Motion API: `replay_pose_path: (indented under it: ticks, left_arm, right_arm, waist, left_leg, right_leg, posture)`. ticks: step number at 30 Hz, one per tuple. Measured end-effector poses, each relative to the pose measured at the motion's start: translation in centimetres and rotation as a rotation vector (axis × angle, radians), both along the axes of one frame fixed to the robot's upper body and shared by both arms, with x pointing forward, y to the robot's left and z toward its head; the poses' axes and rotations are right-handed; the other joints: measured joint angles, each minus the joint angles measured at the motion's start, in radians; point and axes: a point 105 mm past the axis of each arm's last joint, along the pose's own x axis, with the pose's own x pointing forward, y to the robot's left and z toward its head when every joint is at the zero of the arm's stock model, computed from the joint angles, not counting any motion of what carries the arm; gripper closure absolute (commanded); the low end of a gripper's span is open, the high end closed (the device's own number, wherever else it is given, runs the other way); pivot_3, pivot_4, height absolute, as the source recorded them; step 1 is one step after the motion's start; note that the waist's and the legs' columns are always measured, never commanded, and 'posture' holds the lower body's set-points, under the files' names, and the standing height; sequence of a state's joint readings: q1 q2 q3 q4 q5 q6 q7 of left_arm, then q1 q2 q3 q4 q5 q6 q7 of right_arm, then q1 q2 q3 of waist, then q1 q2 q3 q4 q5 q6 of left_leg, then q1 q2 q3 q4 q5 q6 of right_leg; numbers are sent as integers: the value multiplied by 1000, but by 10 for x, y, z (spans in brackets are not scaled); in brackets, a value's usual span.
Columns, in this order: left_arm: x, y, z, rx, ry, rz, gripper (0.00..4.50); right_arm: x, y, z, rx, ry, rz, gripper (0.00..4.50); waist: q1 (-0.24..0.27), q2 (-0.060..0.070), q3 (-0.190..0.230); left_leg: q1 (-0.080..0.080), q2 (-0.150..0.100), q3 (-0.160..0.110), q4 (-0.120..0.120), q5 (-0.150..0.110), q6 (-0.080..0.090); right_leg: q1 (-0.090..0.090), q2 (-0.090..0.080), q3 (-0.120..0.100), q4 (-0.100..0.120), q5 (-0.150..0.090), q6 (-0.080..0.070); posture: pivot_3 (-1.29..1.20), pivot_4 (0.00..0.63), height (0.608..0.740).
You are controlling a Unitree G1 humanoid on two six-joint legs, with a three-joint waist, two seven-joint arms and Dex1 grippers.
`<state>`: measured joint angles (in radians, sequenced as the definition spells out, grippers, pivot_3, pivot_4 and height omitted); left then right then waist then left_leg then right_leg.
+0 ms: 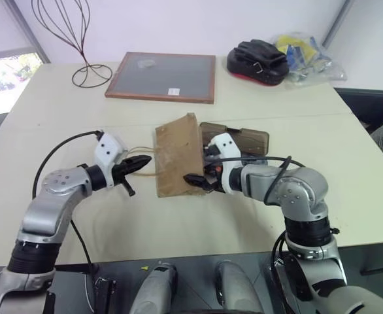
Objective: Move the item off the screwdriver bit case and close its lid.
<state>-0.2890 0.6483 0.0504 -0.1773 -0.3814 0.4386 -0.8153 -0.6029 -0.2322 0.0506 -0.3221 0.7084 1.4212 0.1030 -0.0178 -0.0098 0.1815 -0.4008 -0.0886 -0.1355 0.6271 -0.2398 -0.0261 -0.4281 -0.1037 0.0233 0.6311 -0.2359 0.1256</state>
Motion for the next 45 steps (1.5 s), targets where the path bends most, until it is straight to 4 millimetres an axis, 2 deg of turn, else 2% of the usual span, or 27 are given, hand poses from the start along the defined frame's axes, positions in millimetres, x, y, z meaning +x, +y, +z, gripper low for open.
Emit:
replay_pose_path:
  ticks: [11, 12, 13, 20, 21, 32, 34, 37, 40, 42, 44, 45]
  left_arm:
    - [-1, -1, 0, -2, -5, -10, 4500]
    - [-1, -2, 0, -3, -5, -10, 4500]
    - [-1, -2, 0, -3, -5, -10, 4500]
    - [0, -2, 0, -6, -5, -9, 4500]
    - [0, -2, 0, -8, -5, -10, 4500]
    - [0, -4, 0, -15, -4, -12, 4500]
    - [0, -4, -1, -15, -4, -13, 4500]
    - [-1, -5, -1, -14, -2, -16, 4500]
    - [-1, -6, -1, -14, -2, -19, 4500]
    - [0, -9, -1, -13, -5, -26, 4500]
    - [0, -9, -2, -11, 1, -26, 4500]
    - [1, -9, -3, -11, 3, -24, 4500]
  right_arm:
    - [0, 1, 0, 3, 0, 7, 18]
    - [0, 2, 0, 5, 2, 8, 527]
    - [0, 2, 0, 8, 3, 10, 756]
    - [-2, 4, 1, 17, 2, 26, 4283]
    - [-2, 4, 2, 20, -2, 30, 4403]
    - [-2, 4, 4, 17, -12, 34, 4403]
    - [2, 2, 11, 11, -36, 29, 4403]
    - [14, -4, 31, 33, -102, -10, 4403]
    - [42, -30, 67, 67, -209, -152, 4403]
    - [67, -74, 99, 96, -295, -346, 4403]
    - [79, -125, 127, 124, -384, -546, 4403]
    - [81, -145, 132, 126, -408, -622, 4403]
  waist:
    - [0, 0, 0]
    - [0, 0, 0]
    - [0, 0, 0]
    - [0, 0, 0]
    - [0, 0, 0]
    - [0, 0, 0]
    - [0, 0, 0]
    - [0, 0, 0]
    - [1, 0, 0]
    - [10, 0, 0]
    - [15, 0, 0]
    - [14, 0, 0]
  left_leg:
    - [0, 0, 0, 0, 0, 0]
    - [0, 0, 0, 0, 0, 0]
    - [0, 0, 0, 0, 0, 0]
    - [0, 0, 0, 0, 0, 0]
    - [0, 0, 0, 0, 0, 0]
    - [0, 0, 0, 0, 0, 0]
    - [0, 0, 0, 0, 0, 0]
    - [0, 0, 0, 0, 0, 0]
    - [0, 0, 0, 0, 0, 0]
    - [-1, -1, 0, 1, 0, -1]
    - [-3, -1, 0, 1, 0, -1]
    - [-3, -1, 0, 0, 0, -1]
  right_leg:
    - [0, 0, 0, 0, 0, 0]
    - [0, 0, 0, 0, 0, 0]
    - [0, 0, 0, 0, 0, 0]
    - [0, 0, 0, 0, 0, 0]
    - [0, 0, 0, 0, 0, 0]
    - [0, 0, 0, 0, 0, 0]
    - [0, 0, 0, 0, 0, 0]
    - [0, 0, 0, 0, 0, 0]
    - [0, 0, 0, 0, 0, 0]
    - [0, 0, 0, 0, 0, 0]
    - [0, 0, -1, -2, 0, 0]
    - [0, 0, -1, -2, 0, 0]
  posture:
    - [0, 150, 734]
    - [0, 150, 734]
    - [0, 150, 734]
    - [0, 150, 734]
    - [0, 150, 734]
    - [0, 150, 734]
    - [0, 150, 734]
    - [0, 150, 734]
    - [0, 150, 734]
    - [0, 150, 734]
    - [0, 150, 734]
    - [0, 150, 734]
